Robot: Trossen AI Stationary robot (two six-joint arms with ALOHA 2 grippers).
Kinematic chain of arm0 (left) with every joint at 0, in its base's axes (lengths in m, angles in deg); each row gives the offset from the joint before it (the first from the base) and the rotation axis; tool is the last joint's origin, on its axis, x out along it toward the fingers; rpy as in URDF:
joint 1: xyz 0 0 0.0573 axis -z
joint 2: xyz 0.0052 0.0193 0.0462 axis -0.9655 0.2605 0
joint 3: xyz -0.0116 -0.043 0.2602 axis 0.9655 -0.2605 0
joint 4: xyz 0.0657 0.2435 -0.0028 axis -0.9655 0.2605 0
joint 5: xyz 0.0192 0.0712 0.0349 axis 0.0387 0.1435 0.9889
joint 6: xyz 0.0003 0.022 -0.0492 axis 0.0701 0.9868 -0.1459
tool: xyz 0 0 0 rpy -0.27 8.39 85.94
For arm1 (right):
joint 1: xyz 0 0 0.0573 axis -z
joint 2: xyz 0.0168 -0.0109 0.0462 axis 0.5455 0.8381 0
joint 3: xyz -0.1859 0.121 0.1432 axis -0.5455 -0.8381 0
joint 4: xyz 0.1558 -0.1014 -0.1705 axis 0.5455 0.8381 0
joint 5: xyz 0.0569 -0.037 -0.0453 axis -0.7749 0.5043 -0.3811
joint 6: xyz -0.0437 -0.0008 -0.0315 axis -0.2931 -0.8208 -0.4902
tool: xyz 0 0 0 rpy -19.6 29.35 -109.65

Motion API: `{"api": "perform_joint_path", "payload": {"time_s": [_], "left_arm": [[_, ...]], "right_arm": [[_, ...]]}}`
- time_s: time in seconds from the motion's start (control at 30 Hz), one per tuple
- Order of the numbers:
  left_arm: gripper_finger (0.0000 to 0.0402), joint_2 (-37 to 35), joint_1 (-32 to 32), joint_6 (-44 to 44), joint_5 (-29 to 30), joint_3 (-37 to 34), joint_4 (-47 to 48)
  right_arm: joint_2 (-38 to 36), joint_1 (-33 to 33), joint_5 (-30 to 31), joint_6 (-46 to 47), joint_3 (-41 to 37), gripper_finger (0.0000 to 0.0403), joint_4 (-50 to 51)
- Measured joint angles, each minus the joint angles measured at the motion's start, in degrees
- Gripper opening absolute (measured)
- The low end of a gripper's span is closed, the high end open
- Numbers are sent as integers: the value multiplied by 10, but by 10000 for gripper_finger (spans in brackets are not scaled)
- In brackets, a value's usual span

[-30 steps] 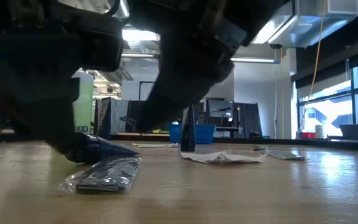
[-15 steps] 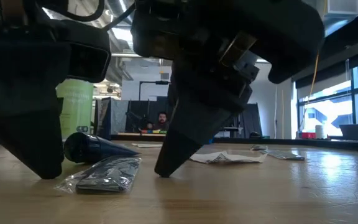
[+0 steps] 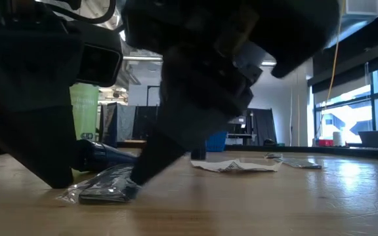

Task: Pick & Place Travel size toiletries
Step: Put the black hair comb into the red basket

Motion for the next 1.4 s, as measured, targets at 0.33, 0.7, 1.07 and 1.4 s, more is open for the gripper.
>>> {"api": "perform_joint_path", "payload": {"time_s": [0.33, 0.7, 1.07, 1.4], "left_arm": [[144, 1, -1, 0, -5, -1, -6], [141, 1, -4, 0, 2, -1, -8], [120, 43, -43, 41, -34, 0, -73], [119, 43, -42, 56, -40, -2, -99]], "right_arm": [[0, 2, -12, -9, 0, 0, -4], [-1, -11, -17, 7, 0, 0, 26], [0, -11, -13, 8, 1, 0, 34], [1, 0, -3, 2, 1, 0, 22]]}}
